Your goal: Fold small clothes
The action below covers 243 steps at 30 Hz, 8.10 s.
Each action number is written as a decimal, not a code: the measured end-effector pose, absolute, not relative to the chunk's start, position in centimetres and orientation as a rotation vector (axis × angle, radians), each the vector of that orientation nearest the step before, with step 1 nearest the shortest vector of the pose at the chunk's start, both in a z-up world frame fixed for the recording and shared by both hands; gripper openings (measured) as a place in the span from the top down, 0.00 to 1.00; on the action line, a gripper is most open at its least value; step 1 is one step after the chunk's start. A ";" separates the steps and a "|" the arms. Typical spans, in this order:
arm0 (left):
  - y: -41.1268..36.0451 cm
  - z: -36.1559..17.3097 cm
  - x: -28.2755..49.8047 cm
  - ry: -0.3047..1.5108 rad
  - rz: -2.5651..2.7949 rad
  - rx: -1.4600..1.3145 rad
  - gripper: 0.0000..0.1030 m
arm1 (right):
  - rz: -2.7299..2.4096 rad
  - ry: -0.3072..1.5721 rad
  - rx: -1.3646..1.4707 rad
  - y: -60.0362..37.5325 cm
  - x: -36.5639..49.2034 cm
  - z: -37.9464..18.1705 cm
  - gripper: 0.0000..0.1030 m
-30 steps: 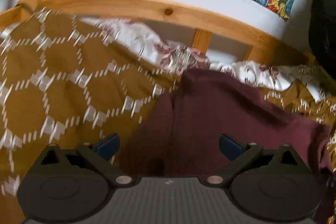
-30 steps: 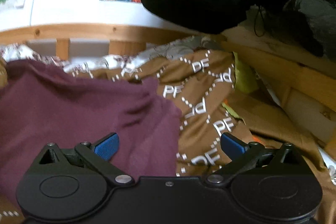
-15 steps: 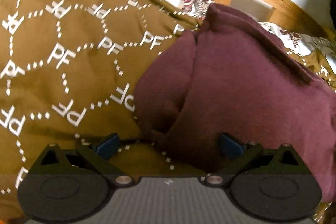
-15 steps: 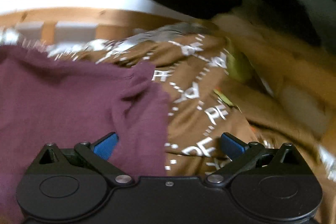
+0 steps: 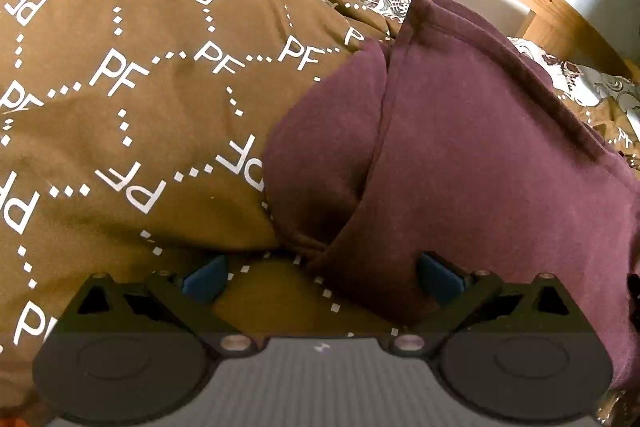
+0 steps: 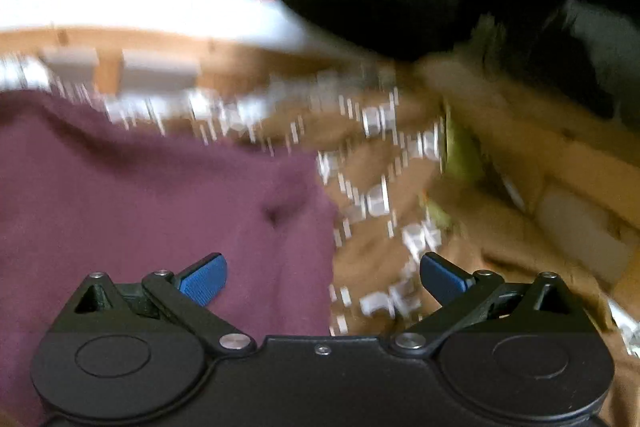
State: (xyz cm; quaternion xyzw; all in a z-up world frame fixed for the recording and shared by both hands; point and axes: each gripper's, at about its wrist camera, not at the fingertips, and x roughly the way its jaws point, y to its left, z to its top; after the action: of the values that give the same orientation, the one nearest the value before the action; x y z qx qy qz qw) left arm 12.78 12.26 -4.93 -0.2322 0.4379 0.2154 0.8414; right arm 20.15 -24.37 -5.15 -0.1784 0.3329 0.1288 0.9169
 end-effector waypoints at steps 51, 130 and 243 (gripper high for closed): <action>13.0 -4.7 12.3 0.936 0.391 -0.507 0.01 | 0.634 0.587 -0.297 -18.5 13.9 -2.0 0.00; 14.1 -1.2 18.6 0.994 0.273 -0.253 0.46 | 0.774 0.850 -0.205 -17.5 13.4 -5.7 0.00; -11.9 -0.3 14.1 0.799 -0.290 -0.018 0.48 | 0.516 0.907 0.166 -31.1 23.0 -0.2 0.90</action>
State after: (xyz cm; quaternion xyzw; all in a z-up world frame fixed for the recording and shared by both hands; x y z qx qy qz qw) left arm 14.09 -11.90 -0.28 -0.0087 0.3875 -0.1405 0.9111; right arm 23.04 -31.07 -0.21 0.0793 0.4327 0.2460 0.8637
